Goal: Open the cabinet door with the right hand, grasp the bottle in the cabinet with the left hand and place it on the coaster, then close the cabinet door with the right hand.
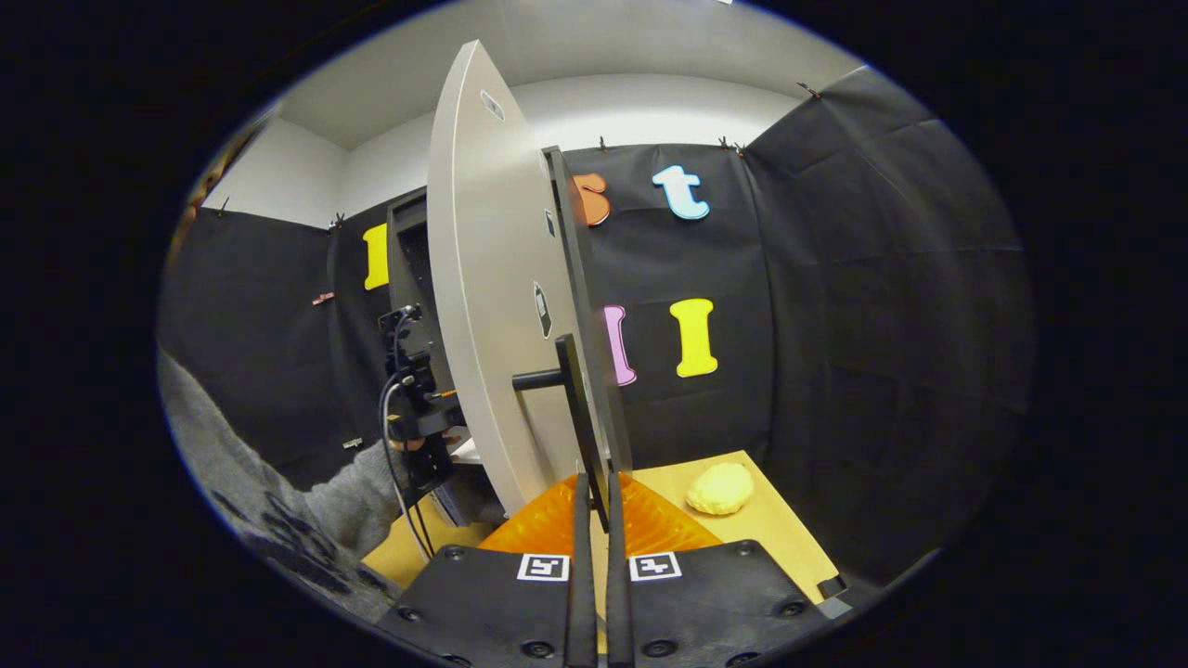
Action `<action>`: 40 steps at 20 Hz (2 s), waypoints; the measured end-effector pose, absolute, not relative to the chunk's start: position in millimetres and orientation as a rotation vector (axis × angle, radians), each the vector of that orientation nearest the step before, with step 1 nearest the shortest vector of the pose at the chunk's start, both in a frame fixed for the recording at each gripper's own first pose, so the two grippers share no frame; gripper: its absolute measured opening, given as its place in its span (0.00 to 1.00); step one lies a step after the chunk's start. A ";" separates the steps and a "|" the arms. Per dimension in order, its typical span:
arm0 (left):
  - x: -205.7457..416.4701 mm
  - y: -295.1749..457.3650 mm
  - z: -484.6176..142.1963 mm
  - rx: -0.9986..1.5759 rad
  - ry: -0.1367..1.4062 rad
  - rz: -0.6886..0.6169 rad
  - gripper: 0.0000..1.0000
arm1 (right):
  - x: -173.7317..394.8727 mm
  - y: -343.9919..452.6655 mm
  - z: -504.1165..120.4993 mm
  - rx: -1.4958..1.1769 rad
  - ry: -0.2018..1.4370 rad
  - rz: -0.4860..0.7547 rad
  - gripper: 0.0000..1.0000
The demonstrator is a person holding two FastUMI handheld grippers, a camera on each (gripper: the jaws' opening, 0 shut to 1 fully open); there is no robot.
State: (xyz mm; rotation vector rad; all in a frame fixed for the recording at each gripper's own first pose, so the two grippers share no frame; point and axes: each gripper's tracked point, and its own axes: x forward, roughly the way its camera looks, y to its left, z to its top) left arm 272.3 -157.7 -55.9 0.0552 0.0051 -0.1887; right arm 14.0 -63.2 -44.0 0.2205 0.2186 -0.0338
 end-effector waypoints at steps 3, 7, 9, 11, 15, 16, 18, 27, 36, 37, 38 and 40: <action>315.0 -159.6 -76.8 0.047 0.029 -0.140 0.92 | 6.0 -100.1 -32.1 0.284 0.160 -0.162 0.06; 351.5 -150.5 -94.5 0.103 0.048 -0.081 0.92 | -4.1 -141.3 -22.3 0.335 0.092 -0.297 0.05; 366.1 -148.8 -100.1 0.100 0.057 -0.082 0.92 | -5.2 -166.6 -27.5 0.327 0.096 -0.373 0.05; 377.1 -149.5 -102.7 0.112 0.061 -0.082 0.92 | -3.2 -177.6 -30.0 0.327 0.100 -0.408 0.05; 396.2 -146.9 -108.6 0.152 0.069 -0.076 0.92 | 11.1 -184.1 -23.2 0.339 0.068 -0.408 0.05; 401.3 -146.0 -106.2 0.162 0.059 -0.071 0.91 | 12.9 -186.1 -22.2 0.352 0.066 -0.413 0.05; 404.9 -150.1 -101.5 0.167 0.041 -0.087 0.90 | 15.6 -189.6 -19.5 0.378 0.061 -0.414 0.05; 337.2 -154.3 -76.5 0.069 0.042 -0.177 0.76 | 7.7 -174.7 -20.2 0.318 0.080 -0.387 0.05; 219.0 -109.1 -50.0 0.038 0.028 -0.263 0.76 | -19.2 -96.6 0.8 0.218 0.074 -0.310 0.05; 205.3 -104.6 -51.1 0.037 0.031 -0.279 0.76 | -22.2 -83.5 5.7 0.218 0.066 -0.300 0.06; 192.4 -99.8 -54.9 0.034 0.038 -0.295 0.76 | -25.5 -70.5 10.0 0.212 0.060 -0.290 0.06; 166.8 -90.3 -63.8 0.032 0.045 -0.321 0.77 | -28.2 -42.5 18.4 0.188 0.047 -0.255 0.05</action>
